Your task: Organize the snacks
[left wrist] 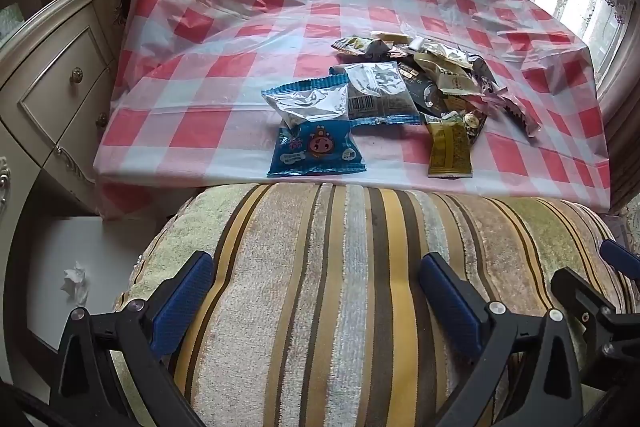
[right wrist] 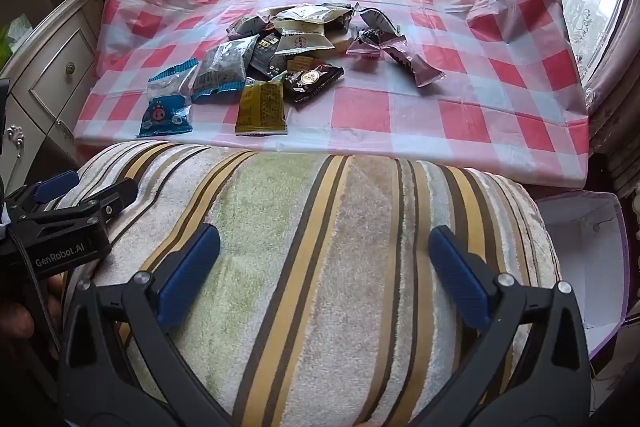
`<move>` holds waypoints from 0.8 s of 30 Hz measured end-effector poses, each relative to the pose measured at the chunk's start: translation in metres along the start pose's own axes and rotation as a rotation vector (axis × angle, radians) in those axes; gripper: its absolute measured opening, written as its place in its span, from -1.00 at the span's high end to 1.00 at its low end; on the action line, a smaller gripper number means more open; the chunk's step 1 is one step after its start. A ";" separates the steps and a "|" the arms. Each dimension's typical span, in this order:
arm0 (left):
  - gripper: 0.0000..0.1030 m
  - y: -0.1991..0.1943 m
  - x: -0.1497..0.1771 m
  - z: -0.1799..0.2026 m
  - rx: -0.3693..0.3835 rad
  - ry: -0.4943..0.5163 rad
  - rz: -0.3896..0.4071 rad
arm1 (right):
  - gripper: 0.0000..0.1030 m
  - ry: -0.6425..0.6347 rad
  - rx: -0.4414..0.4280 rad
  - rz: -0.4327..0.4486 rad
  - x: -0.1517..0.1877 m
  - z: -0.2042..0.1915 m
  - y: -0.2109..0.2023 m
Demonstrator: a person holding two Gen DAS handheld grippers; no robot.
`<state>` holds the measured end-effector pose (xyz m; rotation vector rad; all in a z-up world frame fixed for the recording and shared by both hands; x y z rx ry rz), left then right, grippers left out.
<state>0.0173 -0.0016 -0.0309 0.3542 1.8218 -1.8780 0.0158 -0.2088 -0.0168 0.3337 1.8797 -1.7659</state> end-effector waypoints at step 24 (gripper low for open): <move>-1.00 0.000 -0.001 -0.001 0.003 -0.001 -0.001 | -1.00 0.006 -0.047 -0.040 -0.007 0.007 0.007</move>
Point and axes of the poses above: each gripper's, at about its wrist camera, not at the fingertips, and y roughly the way its jaws point, z to its right, x to its underside, the point moved 3 cm from there along y, roughly the way its jaws point, and after that the axes turned 4 degrees about -y, right-handed, at the moved point
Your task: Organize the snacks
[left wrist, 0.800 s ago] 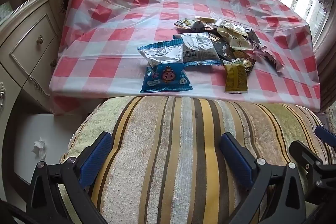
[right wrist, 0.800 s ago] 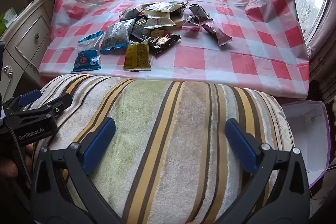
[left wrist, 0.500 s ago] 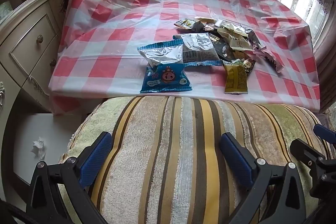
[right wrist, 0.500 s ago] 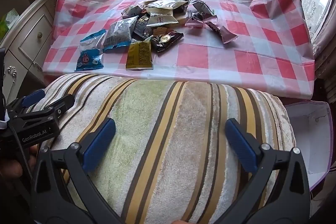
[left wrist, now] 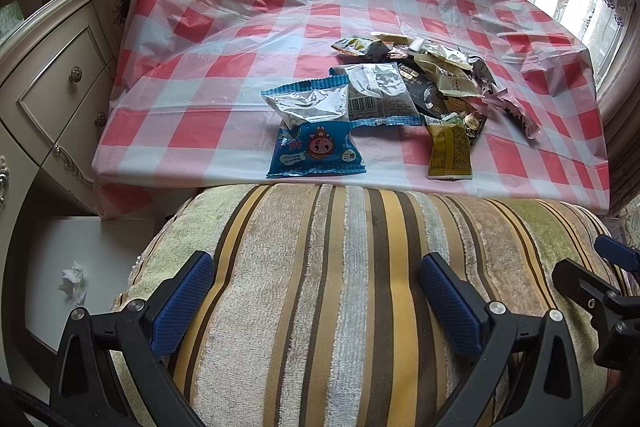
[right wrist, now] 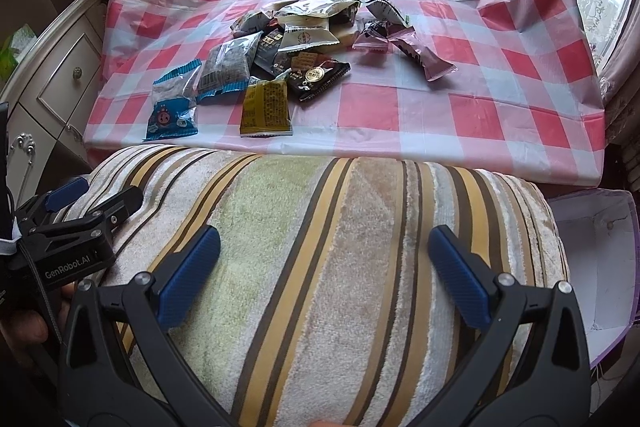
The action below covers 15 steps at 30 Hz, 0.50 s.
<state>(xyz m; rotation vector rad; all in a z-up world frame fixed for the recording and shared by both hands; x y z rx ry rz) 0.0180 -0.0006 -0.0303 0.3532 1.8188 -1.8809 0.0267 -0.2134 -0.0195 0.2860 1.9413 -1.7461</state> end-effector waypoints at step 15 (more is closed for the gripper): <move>-1.00 0.000 0.000 0.000 0.000 0.001 0.000 | -1.00 -0.010 0.011 0.012 -0.001 0.000 0.000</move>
Point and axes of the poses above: each gripper's, at about its wrist camera, not at the fingertips, and y roughly the way its jaws point, z to its right, x to its underside, the point moved 3 cm from there along y, roughly the way its jaws point, and after that the axes turned 4 degrees about -y, right-handed, at the moved point
